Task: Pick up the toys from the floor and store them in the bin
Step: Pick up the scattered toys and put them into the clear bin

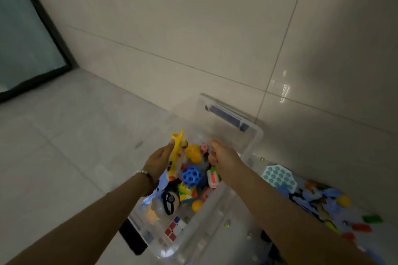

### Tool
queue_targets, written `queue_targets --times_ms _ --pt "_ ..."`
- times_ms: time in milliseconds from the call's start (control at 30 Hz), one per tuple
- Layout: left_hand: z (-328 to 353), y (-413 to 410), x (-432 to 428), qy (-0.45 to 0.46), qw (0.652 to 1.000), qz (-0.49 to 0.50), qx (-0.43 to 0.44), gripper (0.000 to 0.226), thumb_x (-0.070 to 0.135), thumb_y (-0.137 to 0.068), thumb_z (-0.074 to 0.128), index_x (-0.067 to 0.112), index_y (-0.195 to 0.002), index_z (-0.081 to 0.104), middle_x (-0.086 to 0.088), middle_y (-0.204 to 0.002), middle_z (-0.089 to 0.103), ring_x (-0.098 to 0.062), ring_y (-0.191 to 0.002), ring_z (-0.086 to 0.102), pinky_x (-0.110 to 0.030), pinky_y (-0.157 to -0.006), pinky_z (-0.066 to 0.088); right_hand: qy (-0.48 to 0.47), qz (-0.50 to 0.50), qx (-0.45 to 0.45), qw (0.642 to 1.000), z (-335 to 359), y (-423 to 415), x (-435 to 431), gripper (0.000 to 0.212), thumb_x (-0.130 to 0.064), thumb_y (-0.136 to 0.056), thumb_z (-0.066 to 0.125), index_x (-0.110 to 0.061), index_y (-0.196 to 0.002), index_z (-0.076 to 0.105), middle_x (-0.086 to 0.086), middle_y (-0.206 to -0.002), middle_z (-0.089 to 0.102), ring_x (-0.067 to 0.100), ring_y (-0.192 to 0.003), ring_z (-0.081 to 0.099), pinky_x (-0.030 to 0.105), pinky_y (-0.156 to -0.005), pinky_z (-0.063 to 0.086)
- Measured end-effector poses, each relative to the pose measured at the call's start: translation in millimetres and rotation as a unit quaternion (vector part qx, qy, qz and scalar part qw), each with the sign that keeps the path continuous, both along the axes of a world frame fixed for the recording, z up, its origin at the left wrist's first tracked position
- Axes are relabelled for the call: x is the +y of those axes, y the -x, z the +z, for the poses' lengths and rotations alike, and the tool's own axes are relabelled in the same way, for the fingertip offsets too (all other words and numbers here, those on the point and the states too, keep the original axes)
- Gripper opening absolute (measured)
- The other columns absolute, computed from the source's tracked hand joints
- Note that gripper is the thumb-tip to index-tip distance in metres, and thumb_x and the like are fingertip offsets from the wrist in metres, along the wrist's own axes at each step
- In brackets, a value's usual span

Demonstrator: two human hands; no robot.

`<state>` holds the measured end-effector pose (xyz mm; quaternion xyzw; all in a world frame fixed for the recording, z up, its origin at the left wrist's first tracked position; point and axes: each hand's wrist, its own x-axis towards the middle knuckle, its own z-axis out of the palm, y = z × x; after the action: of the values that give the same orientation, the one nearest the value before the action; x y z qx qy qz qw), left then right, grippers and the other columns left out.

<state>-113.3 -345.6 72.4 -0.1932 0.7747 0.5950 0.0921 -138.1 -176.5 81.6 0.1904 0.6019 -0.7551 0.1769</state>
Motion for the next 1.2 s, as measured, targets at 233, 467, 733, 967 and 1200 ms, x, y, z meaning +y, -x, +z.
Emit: queue_targets --times_ms 233,467,733,967,1200 --pt "2.6 10.6 38.2 0.059 0.995 -0.072 0.044 0.051 0.038 -0.091 0.052 0.012 -0.135 0.045 -0.007 -0.138 0.047 -0.015 -0.115 0.048 -0.022 -0.083 0.040 0.062 -0.015 0.008 0.998 2.5 -15.1 83.2 0.025 -0.015 -0.095 0.049 -0.016 -0.120 0.051 0.001 -0.106 0.060 0.022 -0.102 0.058 0.035 -0.087 0.050" --pt "16.0 14.2 143.4 0.101 0.966 -0.217 0.098 0.055 0.046 -0.083 0.061 0.022 -0.130 0.048 0.000 -0.135 0.049 -0.018 -0.115 0.051 -0.030 -0.094 0.044 -0.027 -0.057 0.013 0.998 -2.9 -47.3 205.9 0.037 -0.021 -0.096 0.049 -0.017 -0.132 0.045 0.005 -0.139 0.048 0.023 -0.116 0.053 0.037 -0.097 0.042" --pt "-1.9 -8.7 285.7 0.183 0.891 -0.385 0.158 0.050 0.041 -0.086 0.058 0.023 -0.131 0.045 0.000 -0.136 0.048 -0.018 -0.124 0.044 -0.029 -0.100 0.036 -0.173 -0.124 -0.038 0.976 -38.8 -128.5 354.1 0.046 -0.023 -0.096 0.048 -0.016 -0.140 0.037 0.010 -0.146 0.038 0.029 -0.130 0.042 0.045 -0.103 0.040" --pt "-76.5 -43.9 399.0 0.206 0.830 -0.518 0.038 0.058 0.038 -0.092 0.052 0.008 -0.139 0.036 -0.013 -0.145 0.039 -0.030 -0.126 0.044 -0.034 -0.103 0.039 -0.210 -0.221 -0.086 0.949 -97.8 -213.8 458.8 0.053 -0.022 -0.091 0.058 -0.015 -0.140 0.039 0.008 -0.148 0.036 0.027 -0.132 0.040 0.040 -0.102 0.040" --pt "-139.0 -94.4 480.1 0.204 0.786 -0.584 -0.005 0.068 0.049 -0.088 0.052 0.023 -0.144 0.024 -0.003 -0.153 0.024 -0.025 -0.135 0.034 -0.036 -0.105 0.036 -0.325 -0.267 -0.075 0.904 -137.9 -291.8 536.1 0.052 -0.013 -0.084 0.067 -0.010 -0.132 0.048 0.011 -0.134 0.051 0.021 -0.115 0.051 0.034 -0.086 0.042"
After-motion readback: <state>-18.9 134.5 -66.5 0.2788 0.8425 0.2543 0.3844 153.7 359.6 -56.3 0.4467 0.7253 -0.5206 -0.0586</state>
